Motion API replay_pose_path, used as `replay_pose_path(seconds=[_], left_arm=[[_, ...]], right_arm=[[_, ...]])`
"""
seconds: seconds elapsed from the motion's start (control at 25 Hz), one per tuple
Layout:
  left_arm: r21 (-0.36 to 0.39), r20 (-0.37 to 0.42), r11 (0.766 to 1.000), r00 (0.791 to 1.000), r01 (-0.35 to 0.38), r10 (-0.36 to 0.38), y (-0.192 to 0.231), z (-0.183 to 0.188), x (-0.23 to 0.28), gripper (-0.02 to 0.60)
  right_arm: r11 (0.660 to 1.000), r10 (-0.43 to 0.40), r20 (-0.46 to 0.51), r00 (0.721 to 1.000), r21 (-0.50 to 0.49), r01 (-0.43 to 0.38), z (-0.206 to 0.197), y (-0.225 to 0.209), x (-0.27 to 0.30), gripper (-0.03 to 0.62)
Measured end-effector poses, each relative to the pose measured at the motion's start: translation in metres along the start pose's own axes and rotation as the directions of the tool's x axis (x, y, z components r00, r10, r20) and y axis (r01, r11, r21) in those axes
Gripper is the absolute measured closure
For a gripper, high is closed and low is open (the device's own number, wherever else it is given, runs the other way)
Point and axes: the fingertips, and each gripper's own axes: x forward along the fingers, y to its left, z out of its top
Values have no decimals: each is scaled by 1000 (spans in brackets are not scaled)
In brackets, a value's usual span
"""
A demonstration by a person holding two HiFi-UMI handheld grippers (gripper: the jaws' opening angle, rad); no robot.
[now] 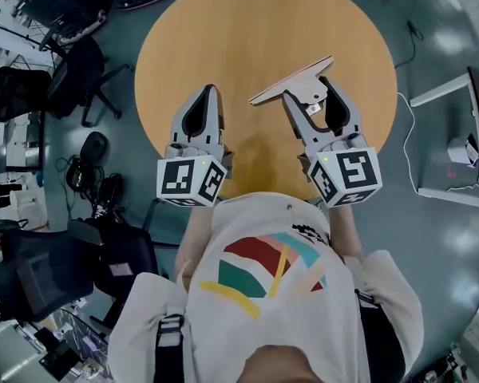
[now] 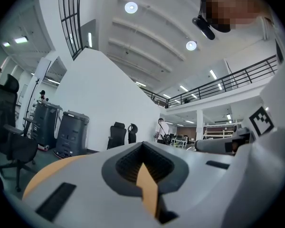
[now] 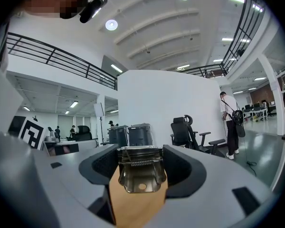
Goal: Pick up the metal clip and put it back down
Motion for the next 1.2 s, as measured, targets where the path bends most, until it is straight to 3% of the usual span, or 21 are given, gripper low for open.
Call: replay_pose_path(seconds=[0.36, 0.72, 0.96, 1.2], left_arm=[[-8, -1, 1000, 1000, -18, 18, 4, -3, -5, 539], [-11, -3, 995, 995, -104, 104, 35, -4, -13, 539], [-30, -27, 980, 980, -197, 197, 70, -14, -29, 540], [-59, -55, 958, 959, -281, 278, 108, -30, -43, 540]], right_arm=[[999, 37, -17, 999, -8, -37, -4, 7, 7, 292], [988, 152, -73, 986, -5, -153, -15, 33, 45, 292], [960, 273, -132, 953, -23, -279, -28, 63, 93, 292], [912, 392, -215, 894, -41, -409, -57, 99, 160, 292]])
